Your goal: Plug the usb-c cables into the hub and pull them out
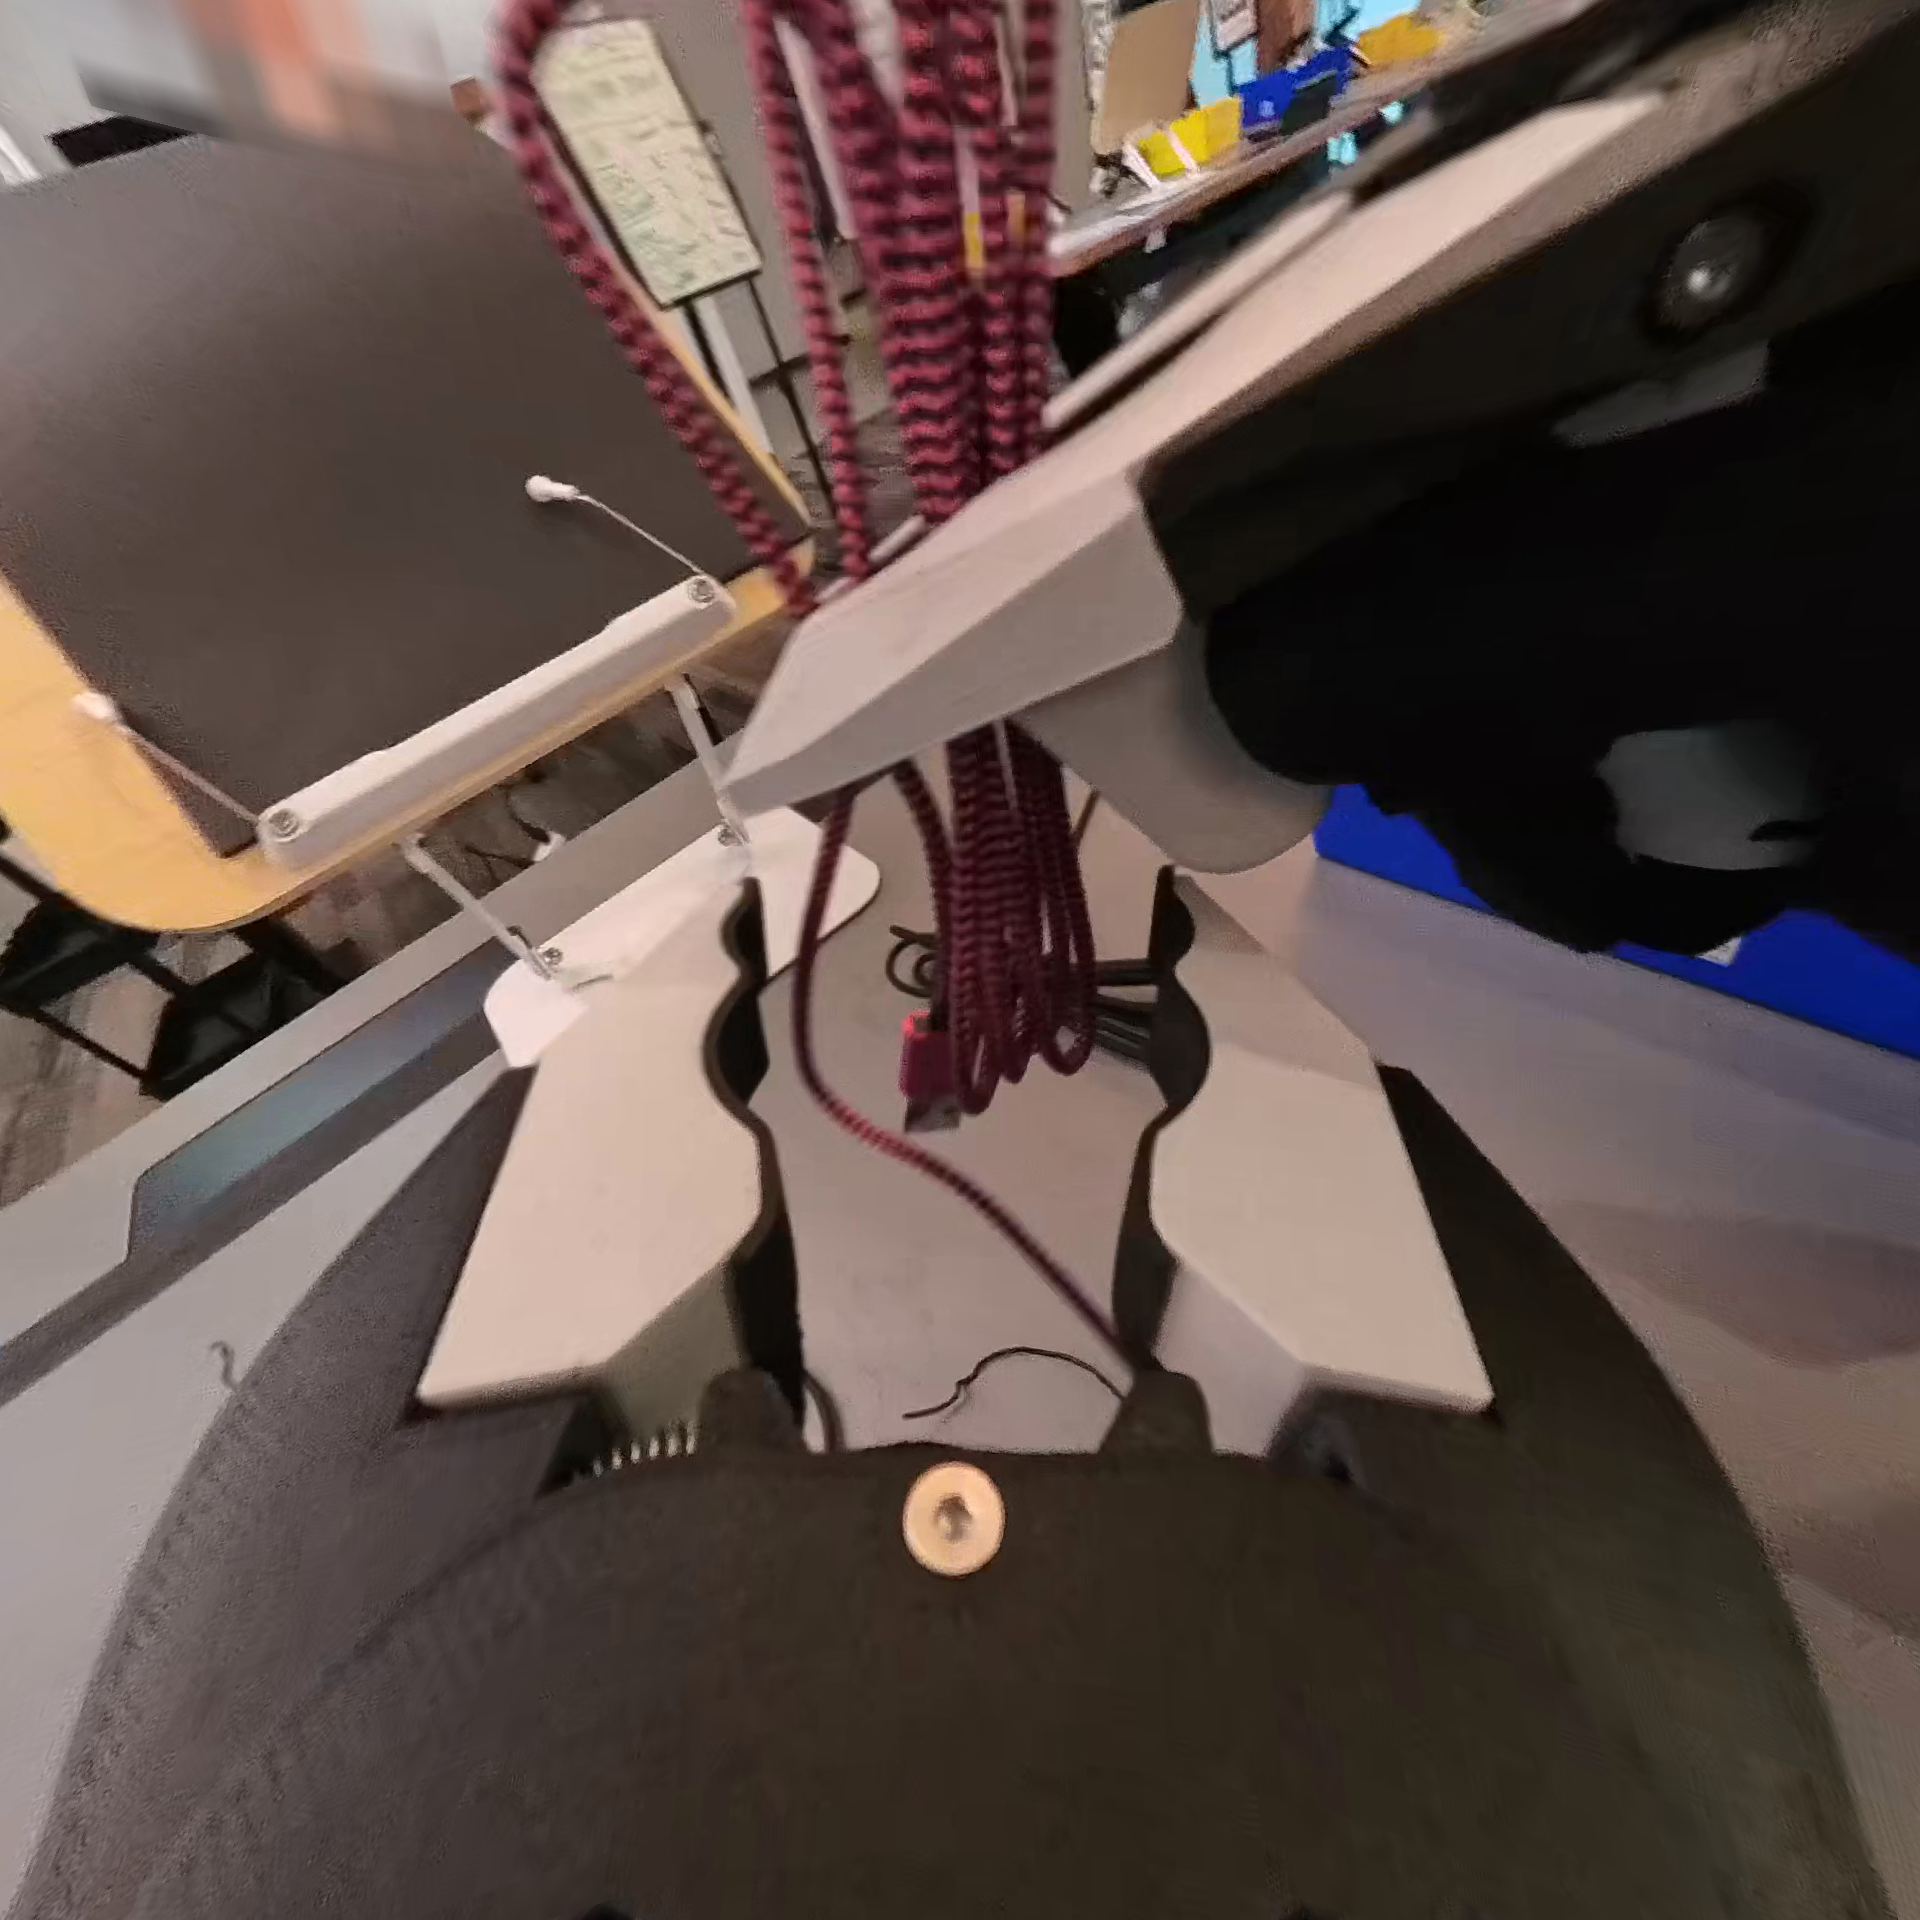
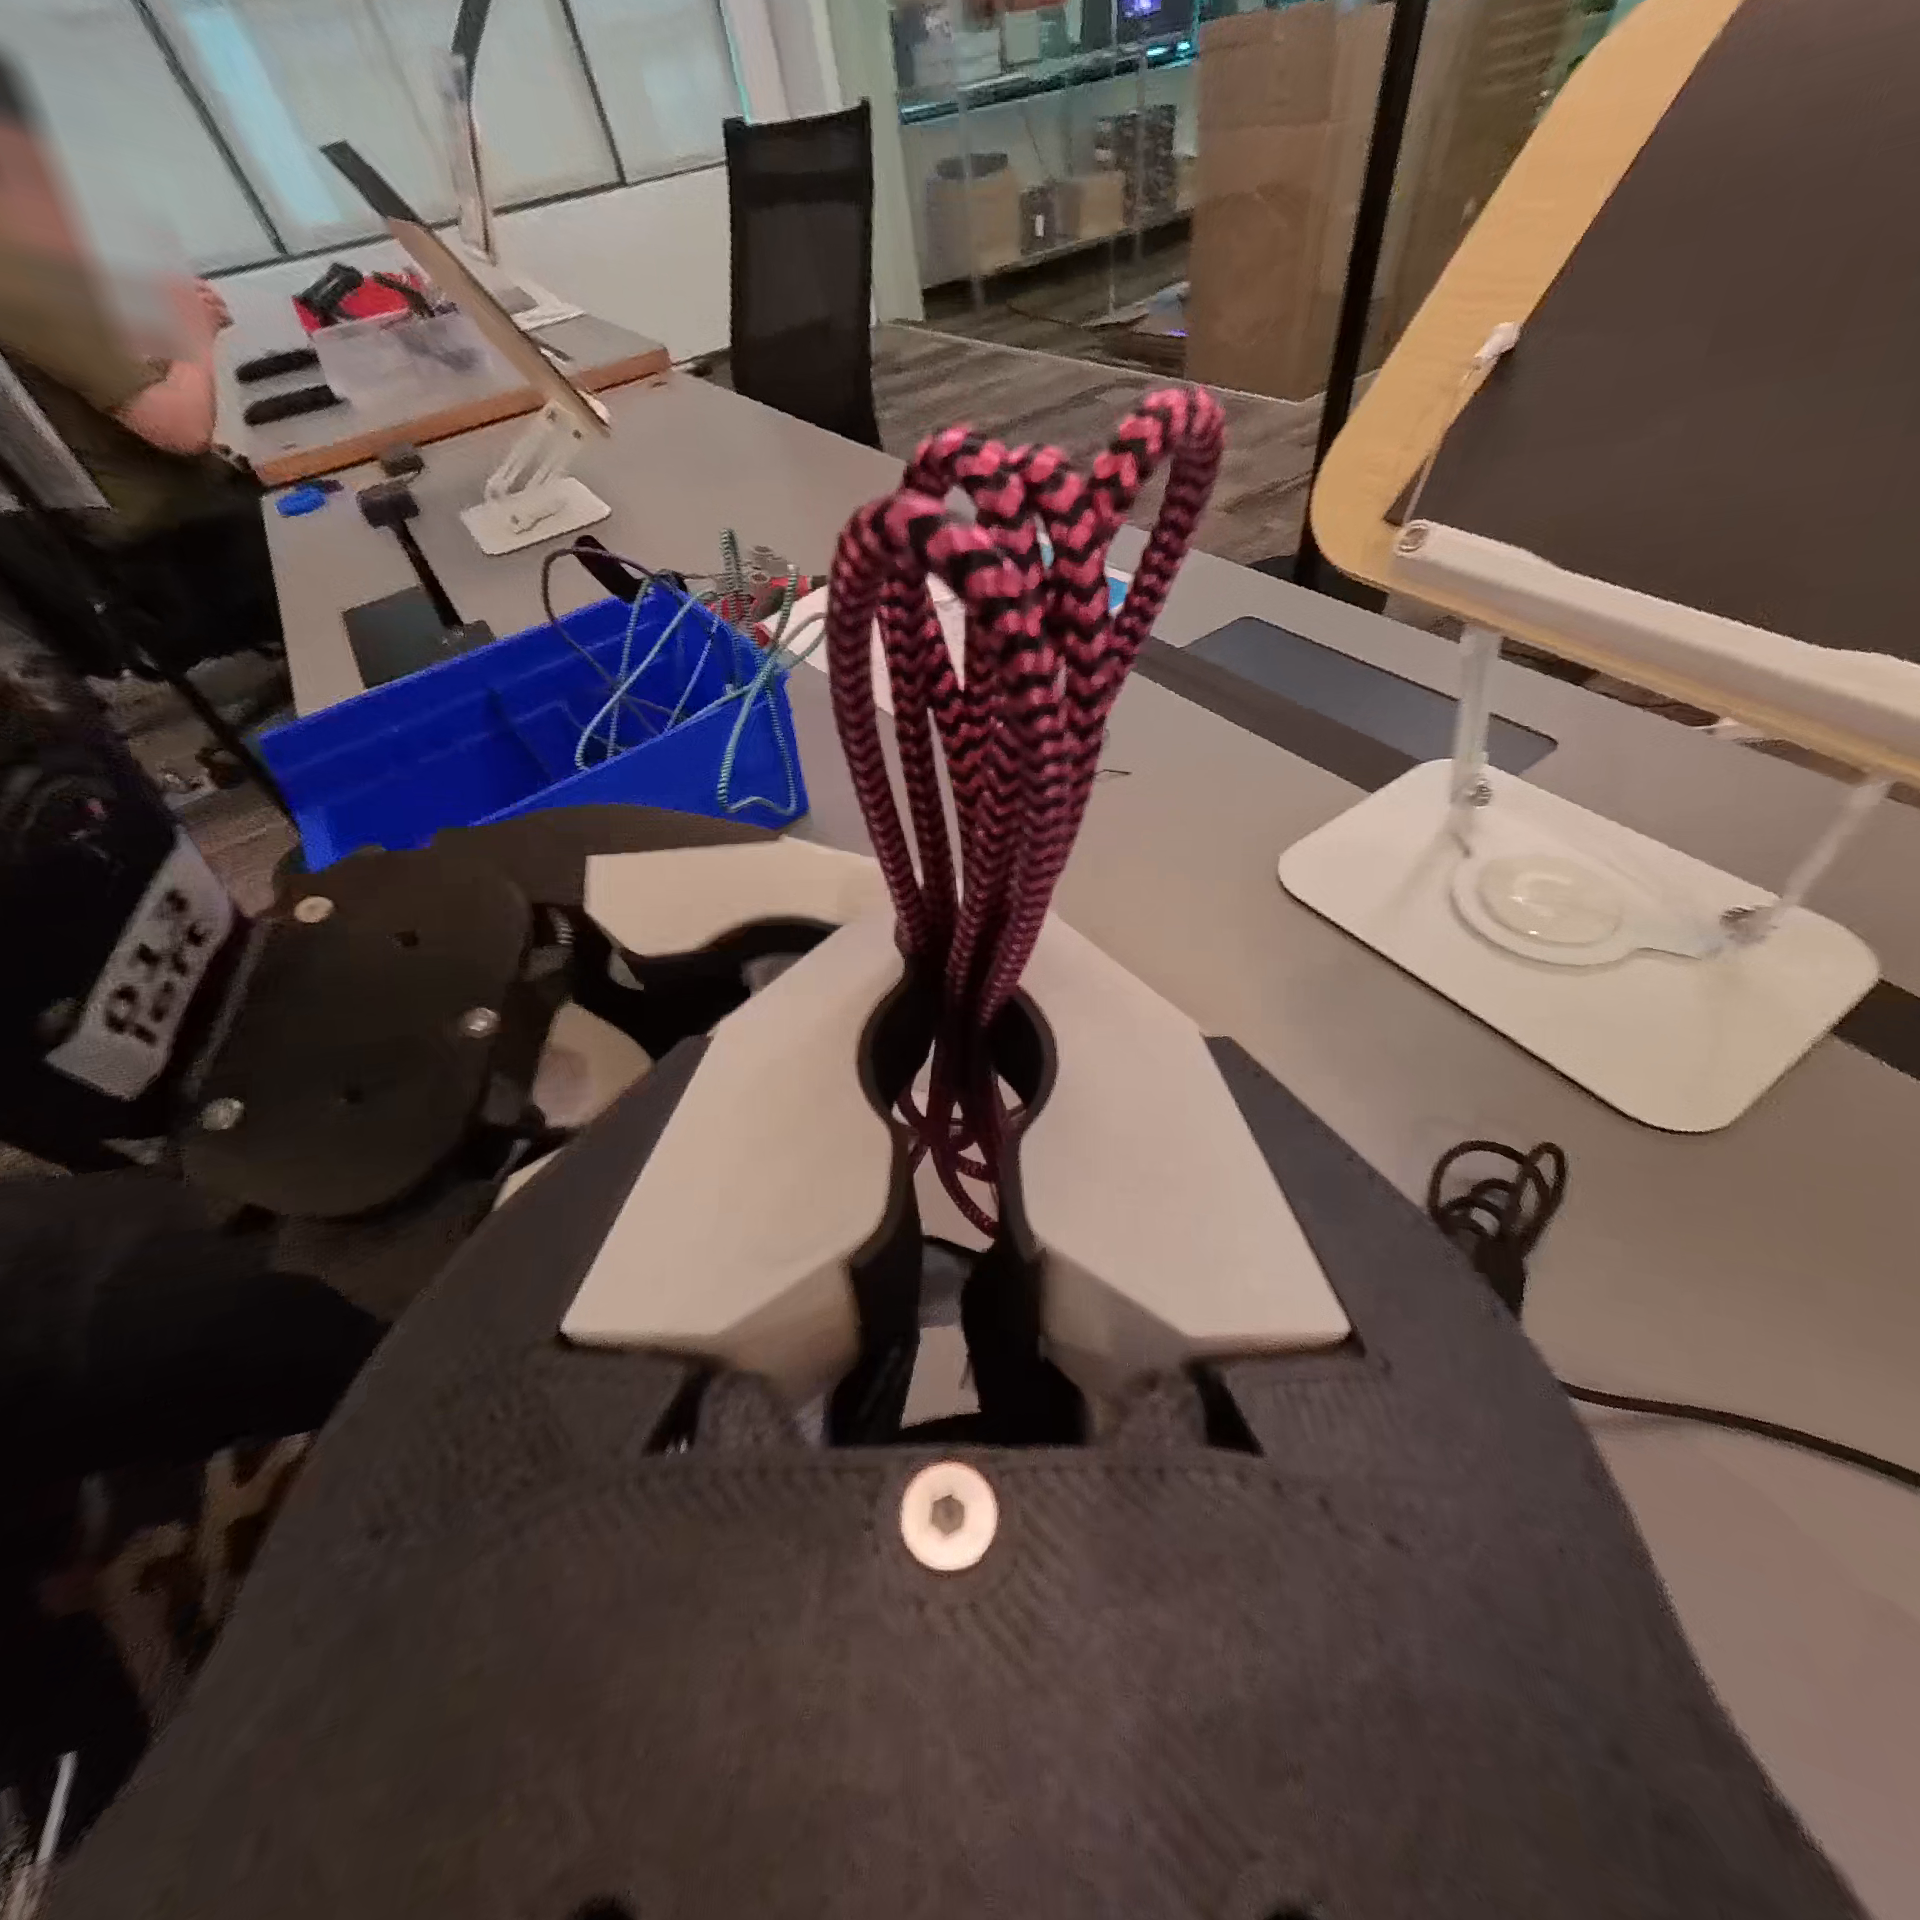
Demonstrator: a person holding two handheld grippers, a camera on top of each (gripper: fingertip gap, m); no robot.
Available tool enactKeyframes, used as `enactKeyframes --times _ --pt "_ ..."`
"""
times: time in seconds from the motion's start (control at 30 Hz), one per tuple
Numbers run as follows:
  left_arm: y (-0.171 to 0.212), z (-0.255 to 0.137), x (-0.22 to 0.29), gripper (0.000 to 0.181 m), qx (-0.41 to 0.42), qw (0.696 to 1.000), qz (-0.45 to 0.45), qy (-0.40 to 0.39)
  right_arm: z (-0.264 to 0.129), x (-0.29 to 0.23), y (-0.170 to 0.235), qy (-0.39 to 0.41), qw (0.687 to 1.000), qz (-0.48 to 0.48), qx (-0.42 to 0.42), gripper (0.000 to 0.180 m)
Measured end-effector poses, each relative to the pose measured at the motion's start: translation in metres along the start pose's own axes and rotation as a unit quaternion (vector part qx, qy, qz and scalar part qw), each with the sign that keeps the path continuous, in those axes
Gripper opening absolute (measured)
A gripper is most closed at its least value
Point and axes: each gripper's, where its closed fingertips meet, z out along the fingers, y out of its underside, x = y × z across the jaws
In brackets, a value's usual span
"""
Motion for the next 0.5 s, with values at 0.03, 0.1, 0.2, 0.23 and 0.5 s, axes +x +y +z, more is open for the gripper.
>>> enactKeyframes --times 0.03,0.1,0.2,0.23,0.5 --pt "0.0 0.0 0.001 0.065 0.001 1.0 0.006 0.0 0.001 -0.005 0.0 -0.012 1.0 0.006 0.001 0.004" --pt "-0.009 -0.007 -0.005 0.047 0.028 0.999 0.007 -0.017 0.003 -0.006 0.002 -0.011 1.0 0.007 -0.003 0.004" --pt "-0.004 -0.004 -0.009 0.038 0.008 1.0 0.014 -0.027 0.008 -0.007 0.005 -0.009 1.0 0.013 -0.002 0.004" --pt "-0.002 -0.003 -0.01 0.036 0.003 0.999 0.018 -0.032 0.009 -0.006 0.006 -0.003 1.0 0.011 -0.003 0.004" --pt "0.0 -0.002 -0.013 0.004 -0.003 0.999 0.021 -0.043 0.013 -0.009 0.005 -0.003 1.0 0.023 0.006 0.004"
